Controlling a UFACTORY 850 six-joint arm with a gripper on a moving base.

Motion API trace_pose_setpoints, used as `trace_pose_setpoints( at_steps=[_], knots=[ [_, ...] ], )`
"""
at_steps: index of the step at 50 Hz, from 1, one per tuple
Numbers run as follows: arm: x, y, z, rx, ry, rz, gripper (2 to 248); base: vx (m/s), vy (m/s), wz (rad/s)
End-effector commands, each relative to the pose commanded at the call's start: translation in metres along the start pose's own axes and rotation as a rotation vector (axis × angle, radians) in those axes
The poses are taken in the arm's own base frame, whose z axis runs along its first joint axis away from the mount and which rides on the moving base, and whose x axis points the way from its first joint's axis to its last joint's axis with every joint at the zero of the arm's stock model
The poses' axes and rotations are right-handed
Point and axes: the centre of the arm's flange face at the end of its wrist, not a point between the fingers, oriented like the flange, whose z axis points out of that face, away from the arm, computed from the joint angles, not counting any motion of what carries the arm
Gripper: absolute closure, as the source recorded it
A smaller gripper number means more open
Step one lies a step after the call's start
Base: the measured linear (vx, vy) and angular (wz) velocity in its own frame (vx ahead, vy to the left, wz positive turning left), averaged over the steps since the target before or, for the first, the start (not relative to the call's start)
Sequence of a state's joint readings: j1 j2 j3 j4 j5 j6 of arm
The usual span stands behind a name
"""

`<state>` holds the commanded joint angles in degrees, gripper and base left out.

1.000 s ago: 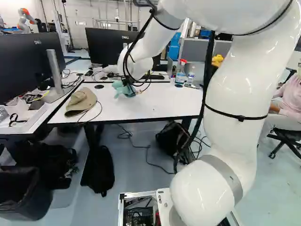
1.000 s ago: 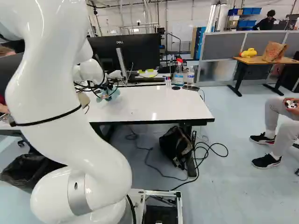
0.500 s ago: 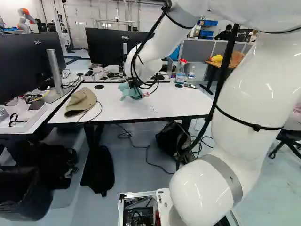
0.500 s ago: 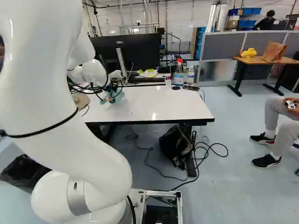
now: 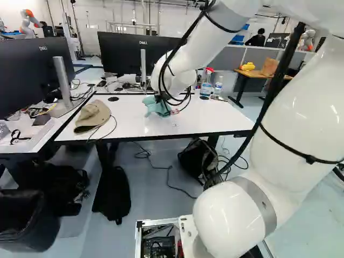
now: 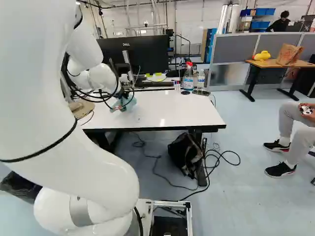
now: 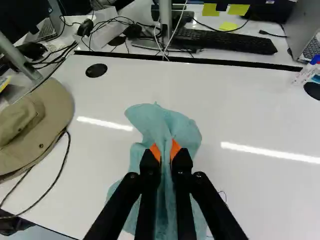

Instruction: Clean the table with the green towel

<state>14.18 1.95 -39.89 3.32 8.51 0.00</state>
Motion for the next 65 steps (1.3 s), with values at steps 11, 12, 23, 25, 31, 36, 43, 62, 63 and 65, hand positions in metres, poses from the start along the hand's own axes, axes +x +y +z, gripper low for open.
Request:
trace_pose_setpoints(
  at_steps=[11,12,23,25,31,36,43,62,63,65],
  knots=[
    [-0.008,0.015,-0.01,-0.026,0.002,0.022,209,0.0,0.0,0.0],
    [-0.009,0.017,-0.011,-0.028,0.002,0.024,209,0.0,0.0,0.0],
    [-0.016,0.032,-0.02,-0.056,0.004,0.046,209,0.0,0.0,0.0],
    [-0.018,0.035,-0.021,-0.061,0.005,0.051,209,0.0,0.0,0.0],
    [-0.022,0.043,-0.026,-0.076,0.007,0.063,209,0.0,0.0,0.0],
    [-0.025,0.05,-0.03,-0.09,0.008,0.074,209,0.0,0.0,0.0],
    [-0.029,0.059,-0.035,-0.108,0.01,0.09,209,0.0,0.0,0.0],
    [-0.032,0.06,-0.035,-0.109,-0.025,0.098,209,0.0,0.0,0.0],
    [-0.033,0.06,-0.035,-0.109,-0.03,0.099,209,0.0,0.0,0.0],
    [-0.034,0.06,-0.035,-0.109,-0.042,0.102,209,0.0,0.0,0.0]
  ],
)
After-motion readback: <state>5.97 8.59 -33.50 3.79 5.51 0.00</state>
